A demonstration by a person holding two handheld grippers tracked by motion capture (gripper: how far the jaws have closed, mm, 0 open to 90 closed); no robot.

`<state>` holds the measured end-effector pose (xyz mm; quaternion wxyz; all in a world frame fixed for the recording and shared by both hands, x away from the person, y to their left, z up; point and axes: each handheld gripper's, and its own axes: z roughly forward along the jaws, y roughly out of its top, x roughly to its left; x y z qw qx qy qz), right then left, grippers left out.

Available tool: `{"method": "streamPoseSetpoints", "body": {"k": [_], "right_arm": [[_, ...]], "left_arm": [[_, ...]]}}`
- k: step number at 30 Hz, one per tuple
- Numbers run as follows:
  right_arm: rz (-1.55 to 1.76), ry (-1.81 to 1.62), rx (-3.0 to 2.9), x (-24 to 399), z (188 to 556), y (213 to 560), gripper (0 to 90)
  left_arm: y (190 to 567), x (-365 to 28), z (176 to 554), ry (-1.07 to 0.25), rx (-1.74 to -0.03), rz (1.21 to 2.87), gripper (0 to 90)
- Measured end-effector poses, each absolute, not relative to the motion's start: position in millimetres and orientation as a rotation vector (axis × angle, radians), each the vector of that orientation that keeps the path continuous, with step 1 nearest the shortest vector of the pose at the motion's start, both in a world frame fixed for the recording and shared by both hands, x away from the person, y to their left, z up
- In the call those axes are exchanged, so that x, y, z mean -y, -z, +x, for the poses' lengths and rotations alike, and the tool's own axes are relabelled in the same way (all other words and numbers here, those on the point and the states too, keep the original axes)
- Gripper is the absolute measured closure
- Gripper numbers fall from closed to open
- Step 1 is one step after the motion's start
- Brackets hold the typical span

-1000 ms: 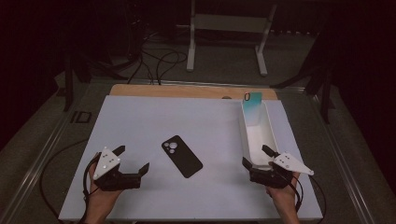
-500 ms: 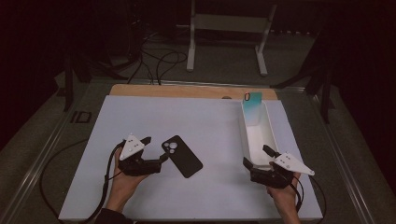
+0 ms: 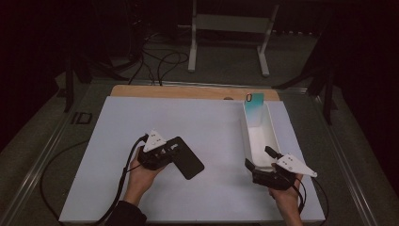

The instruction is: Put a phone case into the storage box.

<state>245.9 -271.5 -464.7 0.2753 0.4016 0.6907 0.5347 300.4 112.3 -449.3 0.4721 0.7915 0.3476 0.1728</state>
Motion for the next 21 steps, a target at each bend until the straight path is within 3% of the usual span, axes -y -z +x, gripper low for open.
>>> {"method": "streamPoseSetpoints", "body": {"k": [7,21], "right_arm": [[1.080,-1.439,-1.856,272,246,465,9.6],[1.083,-1.444,-1.849,273,247,465,9.6]], "left_arm": [[463,-92,313,-0.369,-0.838,1.994,88.8],[489,-59,329,-0.277,-0.852,2.078,89.7]]}}
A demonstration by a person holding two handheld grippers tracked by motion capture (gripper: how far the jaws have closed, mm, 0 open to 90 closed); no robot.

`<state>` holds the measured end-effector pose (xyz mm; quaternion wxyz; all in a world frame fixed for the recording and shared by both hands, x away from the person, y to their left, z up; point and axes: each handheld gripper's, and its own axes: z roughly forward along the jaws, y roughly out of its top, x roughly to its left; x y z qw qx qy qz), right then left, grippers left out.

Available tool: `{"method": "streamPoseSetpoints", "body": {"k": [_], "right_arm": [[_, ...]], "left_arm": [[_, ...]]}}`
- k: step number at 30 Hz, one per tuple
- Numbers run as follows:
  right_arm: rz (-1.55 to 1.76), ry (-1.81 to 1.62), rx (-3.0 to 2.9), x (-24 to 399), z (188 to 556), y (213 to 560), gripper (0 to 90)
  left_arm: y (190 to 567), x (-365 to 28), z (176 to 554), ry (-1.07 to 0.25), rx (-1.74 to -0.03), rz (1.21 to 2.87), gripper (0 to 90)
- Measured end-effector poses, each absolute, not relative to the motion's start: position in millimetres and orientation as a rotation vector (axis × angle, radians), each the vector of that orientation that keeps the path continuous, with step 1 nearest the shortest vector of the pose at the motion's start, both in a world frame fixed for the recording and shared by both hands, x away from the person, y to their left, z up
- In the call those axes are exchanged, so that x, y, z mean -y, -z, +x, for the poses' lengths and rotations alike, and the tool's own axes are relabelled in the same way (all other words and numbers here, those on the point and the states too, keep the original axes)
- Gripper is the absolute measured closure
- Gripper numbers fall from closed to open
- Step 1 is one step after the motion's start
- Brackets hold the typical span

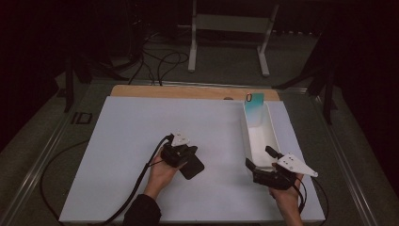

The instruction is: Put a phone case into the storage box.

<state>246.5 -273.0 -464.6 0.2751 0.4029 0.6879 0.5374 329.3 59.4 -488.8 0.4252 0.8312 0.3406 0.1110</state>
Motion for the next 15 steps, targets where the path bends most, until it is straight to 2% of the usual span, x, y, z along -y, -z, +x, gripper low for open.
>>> {"method": "streamPoseSetpoints", "body": {"k": [15], "right_arm": [[1.086,-1.434,-1.852,272,246,465,9.7]], "left_arm": [[508,-26,340,-0.180,-0.881,2.185,89.8]]}}
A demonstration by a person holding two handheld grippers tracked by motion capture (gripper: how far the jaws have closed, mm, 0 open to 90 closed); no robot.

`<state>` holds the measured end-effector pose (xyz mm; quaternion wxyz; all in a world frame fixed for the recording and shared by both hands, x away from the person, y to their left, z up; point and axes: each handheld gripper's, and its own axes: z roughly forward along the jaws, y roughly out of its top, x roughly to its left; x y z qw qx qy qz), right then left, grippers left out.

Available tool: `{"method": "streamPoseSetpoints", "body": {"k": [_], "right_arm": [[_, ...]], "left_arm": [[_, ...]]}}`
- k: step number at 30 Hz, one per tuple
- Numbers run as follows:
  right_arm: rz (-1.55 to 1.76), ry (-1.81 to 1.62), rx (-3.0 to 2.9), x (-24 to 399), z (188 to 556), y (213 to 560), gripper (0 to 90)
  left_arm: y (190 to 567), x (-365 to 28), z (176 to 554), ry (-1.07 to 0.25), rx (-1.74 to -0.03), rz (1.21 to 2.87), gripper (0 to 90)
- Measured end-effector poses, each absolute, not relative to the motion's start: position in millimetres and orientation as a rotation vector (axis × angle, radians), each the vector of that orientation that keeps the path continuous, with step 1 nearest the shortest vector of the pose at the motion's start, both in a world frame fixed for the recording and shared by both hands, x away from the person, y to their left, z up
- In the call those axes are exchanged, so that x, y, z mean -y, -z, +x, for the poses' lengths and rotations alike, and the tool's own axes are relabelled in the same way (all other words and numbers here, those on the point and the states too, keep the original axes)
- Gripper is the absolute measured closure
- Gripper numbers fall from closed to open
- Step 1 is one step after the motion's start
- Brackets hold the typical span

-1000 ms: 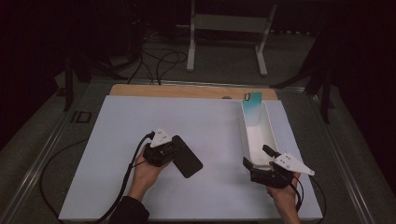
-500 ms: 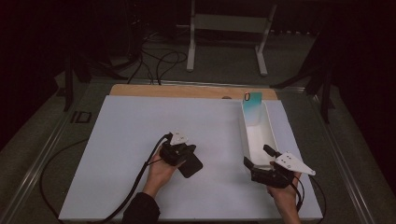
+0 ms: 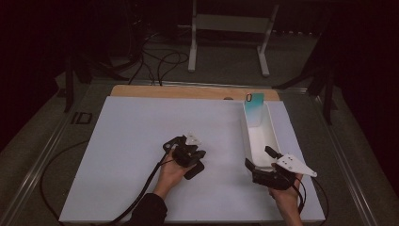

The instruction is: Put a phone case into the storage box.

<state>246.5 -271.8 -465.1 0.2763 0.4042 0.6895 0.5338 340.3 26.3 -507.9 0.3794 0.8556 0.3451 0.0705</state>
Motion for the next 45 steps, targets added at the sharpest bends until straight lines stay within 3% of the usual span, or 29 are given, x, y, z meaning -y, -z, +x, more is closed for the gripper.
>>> {"method": "streamPoseSetpoints", "body": {"k": [20,30,39,45], "right_arm": [[1.092,-1.435,-1.847,274,246,465,9.7],[1.086,-1.434,-1.852,274,247,465,9.7],[1.083,-1.432,-1.857,271,247,465,9.7],[1.082,-1.427,-1.861,270,248,466,9.7]], "left_arm": [[516,-22,320,-0.114,-0.858,2.282,89.8],[515,-58,294,-0.133,-0.888,2.285,89.7],[515,-109,285,-0.219,-1.036,2.216,89.7],[517,-116,286,-0.242,-1.075,2.194,89.7]]}}
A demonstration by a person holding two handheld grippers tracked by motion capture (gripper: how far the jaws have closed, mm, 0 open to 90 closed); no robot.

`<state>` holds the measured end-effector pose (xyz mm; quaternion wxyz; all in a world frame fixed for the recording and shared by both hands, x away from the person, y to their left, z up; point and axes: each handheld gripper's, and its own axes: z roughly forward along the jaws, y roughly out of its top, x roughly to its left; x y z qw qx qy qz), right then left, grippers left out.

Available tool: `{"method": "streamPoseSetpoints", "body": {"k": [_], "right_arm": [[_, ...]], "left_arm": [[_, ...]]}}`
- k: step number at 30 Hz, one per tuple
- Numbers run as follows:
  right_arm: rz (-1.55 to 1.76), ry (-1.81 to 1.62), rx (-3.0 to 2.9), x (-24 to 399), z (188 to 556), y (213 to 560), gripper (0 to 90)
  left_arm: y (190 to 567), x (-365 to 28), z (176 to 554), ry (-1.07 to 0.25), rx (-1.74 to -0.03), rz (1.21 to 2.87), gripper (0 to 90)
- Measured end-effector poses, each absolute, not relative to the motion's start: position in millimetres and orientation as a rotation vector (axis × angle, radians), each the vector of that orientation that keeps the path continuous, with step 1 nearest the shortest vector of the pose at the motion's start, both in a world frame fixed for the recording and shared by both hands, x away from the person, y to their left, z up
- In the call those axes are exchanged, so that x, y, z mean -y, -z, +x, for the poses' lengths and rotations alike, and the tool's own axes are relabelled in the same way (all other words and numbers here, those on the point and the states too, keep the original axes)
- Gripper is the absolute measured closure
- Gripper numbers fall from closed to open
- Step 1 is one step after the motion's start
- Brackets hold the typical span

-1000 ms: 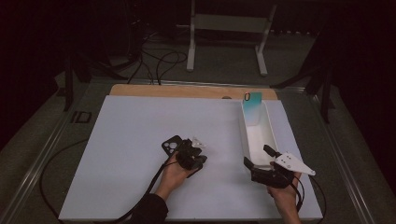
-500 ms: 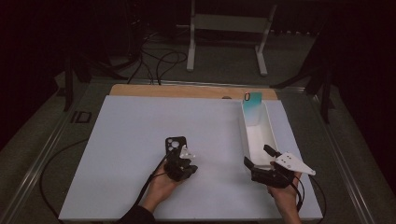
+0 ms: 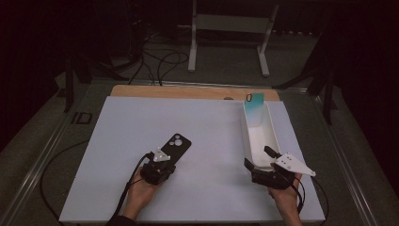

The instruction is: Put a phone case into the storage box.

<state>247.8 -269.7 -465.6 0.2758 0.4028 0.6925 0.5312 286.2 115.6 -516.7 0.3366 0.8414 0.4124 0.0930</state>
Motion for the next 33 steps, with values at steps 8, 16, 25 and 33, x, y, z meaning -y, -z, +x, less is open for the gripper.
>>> {"method": "streamPoseSetpoints", "body": {"k": [8,16,25,33], "right_arm": [[1.086,-1.434,-1.856,272,248,466,9.7],[1.076,-1.445,-1.858,272,248,465,9.7],[1.035,-1.466,-1.867,271,247,465,11.1],[1.022,-1.471,-1.871,271,243,464,9.4]], "left_arm": [[497,-126,281,-0.284,-0.963,2.044,83.5],[456,-172,258,-0.467,-0.903,1.821,46.5],[457,-220,231,-0.668,-1.005,1.759,3.0],[459,-235,226,-0.710,-1.059,1.723,0.0]]}}
